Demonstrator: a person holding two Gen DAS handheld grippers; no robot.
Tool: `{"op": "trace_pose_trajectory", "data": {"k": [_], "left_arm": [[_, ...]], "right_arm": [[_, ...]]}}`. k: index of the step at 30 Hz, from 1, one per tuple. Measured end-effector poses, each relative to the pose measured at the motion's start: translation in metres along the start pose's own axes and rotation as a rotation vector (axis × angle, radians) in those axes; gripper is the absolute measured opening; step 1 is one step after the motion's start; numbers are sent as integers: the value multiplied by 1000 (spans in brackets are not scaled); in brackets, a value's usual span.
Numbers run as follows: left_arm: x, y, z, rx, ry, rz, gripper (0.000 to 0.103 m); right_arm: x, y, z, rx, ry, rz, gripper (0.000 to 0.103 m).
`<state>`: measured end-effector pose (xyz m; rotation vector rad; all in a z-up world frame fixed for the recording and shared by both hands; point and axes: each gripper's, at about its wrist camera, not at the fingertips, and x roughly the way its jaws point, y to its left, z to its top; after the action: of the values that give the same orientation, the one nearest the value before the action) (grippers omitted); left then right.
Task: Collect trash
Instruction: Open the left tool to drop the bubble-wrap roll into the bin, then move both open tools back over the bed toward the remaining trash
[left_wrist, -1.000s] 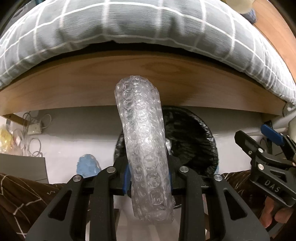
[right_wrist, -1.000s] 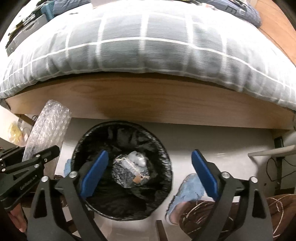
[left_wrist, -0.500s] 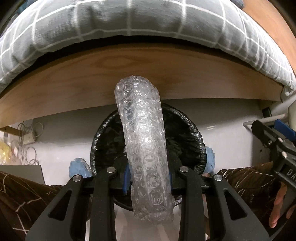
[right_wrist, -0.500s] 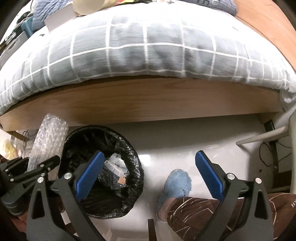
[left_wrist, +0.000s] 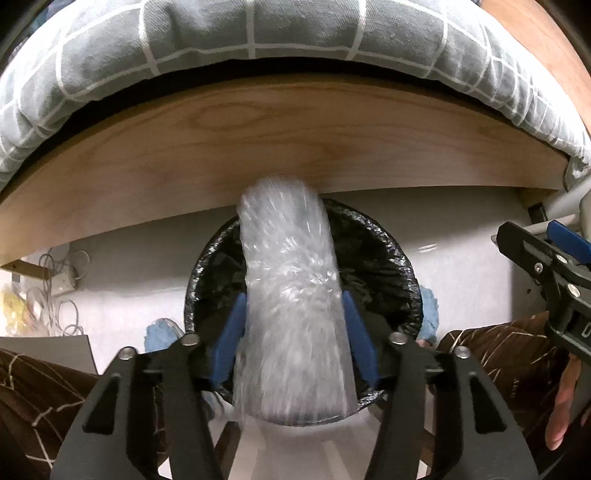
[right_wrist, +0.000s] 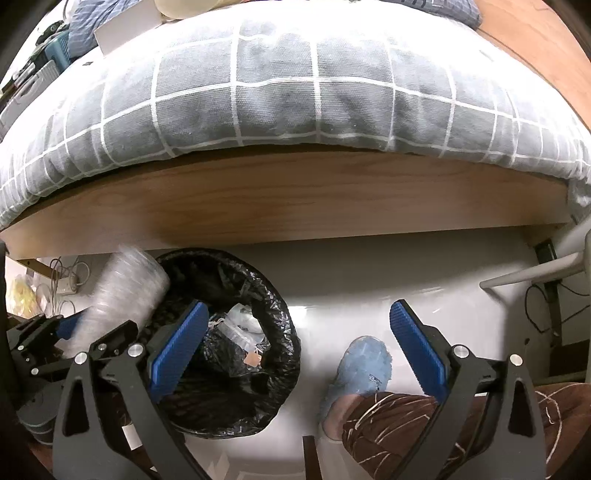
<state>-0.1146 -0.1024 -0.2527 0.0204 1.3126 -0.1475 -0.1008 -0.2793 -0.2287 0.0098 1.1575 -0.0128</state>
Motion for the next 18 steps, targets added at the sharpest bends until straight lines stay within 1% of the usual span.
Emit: {"op": "trace_pose_trajectory", "data": {"k": [1, 2, 4, 10, 12, 15, 18], "left_arm": [[-2, 2, 0, -3, -5, -3, 64], [-3, 4, 0, -7, -11, -4, 66], [-7, 7, 0, -16, -23, 3, 77], [-26, 14, 0, -13, -73, 32, 92], [-33, 18, 0, -20, -88, 37, 95], [-50, 27, 1, -36, -126, 47, 97], [-69, 32, 4, -46, -172, 63, 97]], "right_arm": [[0, 2, 0, -3, -2, 2, 95], [-1, 4, 1, -9, -4, 3, 95], [-3, 9, 1, -18, -11, 6, 95], [-14, 19, 2, -37, -35, 15, 95], [-19, 21, 3, -38, -46, 20, 95], [-27, 22, 5, -32, -66, 24, 95], [-38, 24, 8, -29, -93, 28, 95]]}}
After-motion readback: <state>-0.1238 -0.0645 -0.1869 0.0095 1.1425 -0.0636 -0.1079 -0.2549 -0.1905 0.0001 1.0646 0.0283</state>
